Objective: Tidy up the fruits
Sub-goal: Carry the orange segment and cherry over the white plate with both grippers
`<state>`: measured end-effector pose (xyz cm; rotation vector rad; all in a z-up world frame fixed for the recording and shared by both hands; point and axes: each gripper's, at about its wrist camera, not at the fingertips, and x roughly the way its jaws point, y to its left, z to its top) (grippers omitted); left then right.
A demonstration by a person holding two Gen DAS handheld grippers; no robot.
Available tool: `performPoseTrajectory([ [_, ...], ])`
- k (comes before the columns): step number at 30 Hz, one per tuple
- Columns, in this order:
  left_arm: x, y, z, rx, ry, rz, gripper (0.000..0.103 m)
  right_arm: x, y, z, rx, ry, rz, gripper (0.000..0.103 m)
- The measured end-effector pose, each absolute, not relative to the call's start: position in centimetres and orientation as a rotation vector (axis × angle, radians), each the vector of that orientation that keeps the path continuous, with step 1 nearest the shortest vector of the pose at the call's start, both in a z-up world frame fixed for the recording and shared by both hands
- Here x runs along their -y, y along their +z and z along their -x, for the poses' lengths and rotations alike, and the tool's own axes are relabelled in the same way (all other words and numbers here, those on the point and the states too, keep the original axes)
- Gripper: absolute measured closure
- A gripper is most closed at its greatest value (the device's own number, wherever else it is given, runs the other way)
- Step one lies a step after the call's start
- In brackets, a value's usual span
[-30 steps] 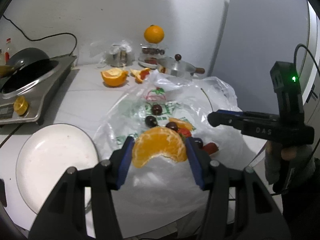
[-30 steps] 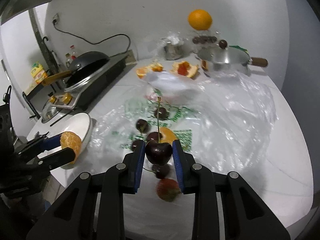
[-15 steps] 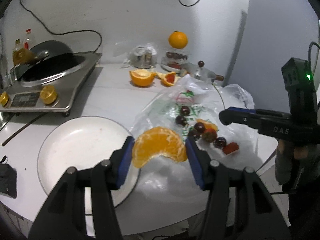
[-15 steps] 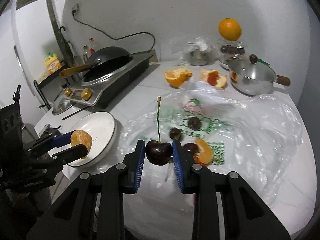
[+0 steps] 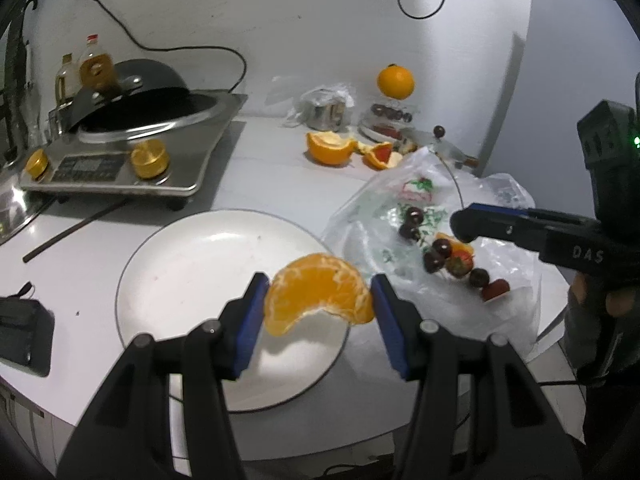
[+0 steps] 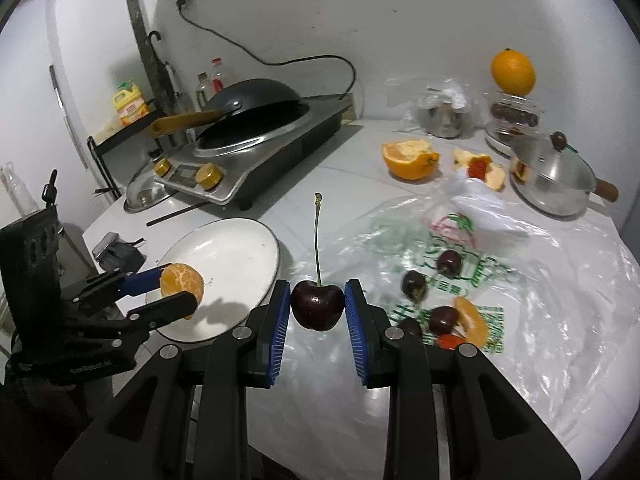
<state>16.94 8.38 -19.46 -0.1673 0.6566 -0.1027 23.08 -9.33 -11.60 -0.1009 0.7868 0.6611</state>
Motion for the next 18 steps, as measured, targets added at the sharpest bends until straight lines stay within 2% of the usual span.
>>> performPoseTrajectory([
  [18,-10.9,-23.0,-16.4,-0.723,-0.008,0.138,0.049,2.5,-13.6,-22.3,-0.842,0.786,0.163,0.073],
])
